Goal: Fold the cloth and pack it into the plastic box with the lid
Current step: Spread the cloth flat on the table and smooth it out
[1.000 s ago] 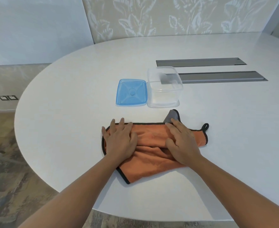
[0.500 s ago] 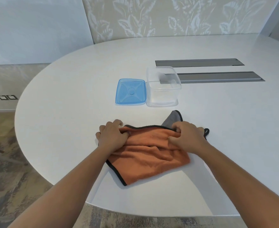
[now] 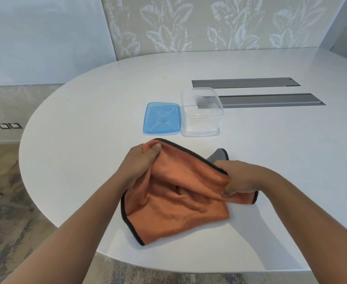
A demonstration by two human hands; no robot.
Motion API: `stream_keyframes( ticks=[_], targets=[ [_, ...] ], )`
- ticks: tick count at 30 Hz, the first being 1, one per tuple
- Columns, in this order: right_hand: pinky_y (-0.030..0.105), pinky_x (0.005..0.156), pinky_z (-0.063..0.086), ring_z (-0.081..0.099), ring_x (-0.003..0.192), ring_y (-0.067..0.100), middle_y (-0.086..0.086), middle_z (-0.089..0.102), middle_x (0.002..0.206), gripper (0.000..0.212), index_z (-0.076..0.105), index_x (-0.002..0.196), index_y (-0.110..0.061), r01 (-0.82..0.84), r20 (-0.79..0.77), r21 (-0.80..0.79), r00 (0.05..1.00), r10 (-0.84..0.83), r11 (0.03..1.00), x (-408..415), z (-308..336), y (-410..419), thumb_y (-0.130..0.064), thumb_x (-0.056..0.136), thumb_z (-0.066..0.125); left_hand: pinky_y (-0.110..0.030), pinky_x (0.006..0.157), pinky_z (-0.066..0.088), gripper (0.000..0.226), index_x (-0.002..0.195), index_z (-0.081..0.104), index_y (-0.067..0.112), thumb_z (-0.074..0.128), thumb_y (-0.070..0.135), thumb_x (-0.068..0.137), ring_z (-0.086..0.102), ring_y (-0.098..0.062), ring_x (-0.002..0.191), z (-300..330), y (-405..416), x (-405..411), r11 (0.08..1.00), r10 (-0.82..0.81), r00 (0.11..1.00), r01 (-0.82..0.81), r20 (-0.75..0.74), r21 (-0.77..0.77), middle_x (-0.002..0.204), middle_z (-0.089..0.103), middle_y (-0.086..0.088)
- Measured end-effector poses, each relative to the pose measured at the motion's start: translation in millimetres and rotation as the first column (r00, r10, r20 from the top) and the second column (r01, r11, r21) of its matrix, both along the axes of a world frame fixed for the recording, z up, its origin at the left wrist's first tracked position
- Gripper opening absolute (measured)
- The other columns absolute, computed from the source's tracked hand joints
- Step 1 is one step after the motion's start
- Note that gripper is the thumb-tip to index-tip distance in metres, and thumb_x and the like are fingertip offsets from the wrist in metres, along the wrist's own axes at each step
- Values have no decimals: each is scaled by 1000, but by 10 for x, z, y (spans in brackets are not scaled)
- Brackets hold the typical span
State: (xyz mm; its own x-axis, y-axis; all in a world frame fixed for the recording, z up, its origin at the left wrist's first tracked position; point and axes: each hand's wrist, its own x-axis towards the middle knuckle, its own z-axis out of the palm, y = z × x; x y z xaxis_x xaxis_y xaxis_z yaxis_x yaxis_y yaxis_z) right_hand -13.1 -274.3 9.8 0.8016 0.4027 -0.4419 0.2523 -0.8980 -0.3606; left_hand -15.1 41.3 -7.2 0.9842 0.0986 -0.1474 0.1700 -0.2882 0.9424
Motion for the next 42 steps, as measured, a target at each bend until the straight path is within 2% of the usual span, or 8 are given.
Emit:
stream_keyframes(
  ticks=[3, 7, 12, 17, 28, 34, 38, 42],
  targets=[
    [35, 63, 42, 54, 76, 18, -1, 57, 85, 16, 49, 76, -19, -50, 65, -19, 997, 51, 999, 23, 37, 43, -19, 79, 64, -32, 83, 60, 46, 106, 80, 29, 84, 62, 75, 78, -17, 96, 105, -12, -48, 961, -276, 959, 274, -71, -38, 102, 81, 3],
    [44, 85, 45, 55, 94, 23, -5, 57, 102, 13, 50, 72, -19, -18, 143, 124, 990, 0, 992, 49, 122, 146, -31, 77, 49, -24, 76, 59, 44, 102, 79, 31, 96, 39, 63, 77, -10, 89, 137, -41, -92, 833, -492, 853, 519, -171, 190, 96, 81, 8],
    [42, 87, 44, 55, 93, 25, 2, 60, 89, 17, 45, 77, -16, -7, 110, 93, 994, -3, 996, 31, -26, 172, -31, 83, 42, -17, 64, 54, 31, 92, 77, 34, 89, 21, 67, 73, -2, 75, 49, -141, -143, 758, -555, 801, 598, -225, 259, 82, 78, 12],
    [36, 68, 33, 53, 80, 16, -1, 59, 85, 20, 43, 80, -21, -22, 206, 3, 978, 21, 1000, 131, 16, 217, -32, 95, 39, -31, 79, 60, 25, 96, 73, 24, 83, 18, 74, 74, -12, 83, -33, -187, -130, 758, -508, 834, 551, -215, 349, 89, 79, 7],
    [27, 56, 42, 56, 68, 16, 2, 65, 84, 14, 62, 92, -17, 90, -348, 137, 937, -37, 986, 40, -15, 210, -29, 87, 58, -33, 90, 59, 26, 111, 74, 23, 75, 10, 87, 75, -20, 101, 50, -64, -141, 779, -569, 782, 612, -255, 137, 107, 79, -2],
    [31, 68, 52, 66, 84, 17, -3, 68, 98, 33, 59, 100, -33, 180, 77, 196, 977, -198, 964, 332, 221, -111, -24, 70, 68, -38, 83, 57, 27, 103, 72, 35, 76, 46, 78, 69, -16, 92, -10, 89, 64, 752, -285, 956, 272, -76, 600, 94, 74, 12],
    [41, 98, 33, 61, 110, 24, -5, 64, 121, 49, 59, 124, -34, 227, 605, 198, 737, -301, 954, 437, 147, -41, -13, 80, 63, -28, 60, 40, 19, 84, 59, 42, 70, 53, 74, 63, -18, 81, -47, 62, 184, 724, -84, 979, -67, 184, 686, 74, 60, 18],
    [44, 95, 35, 56, 110, 26, -1, 56, 130, 49, 63, 126, -26, 177, 727, 232, 622, -291, 956, 356, -14, 69, -14, 79, 70, -41, 95, 36, 45, 120, 59, 35, 77, 49, 80, 57, -22, 115, -182, 85, 234, 711, -34, 951, -193, 307, 676, 116, 66, 11]
  ],
)
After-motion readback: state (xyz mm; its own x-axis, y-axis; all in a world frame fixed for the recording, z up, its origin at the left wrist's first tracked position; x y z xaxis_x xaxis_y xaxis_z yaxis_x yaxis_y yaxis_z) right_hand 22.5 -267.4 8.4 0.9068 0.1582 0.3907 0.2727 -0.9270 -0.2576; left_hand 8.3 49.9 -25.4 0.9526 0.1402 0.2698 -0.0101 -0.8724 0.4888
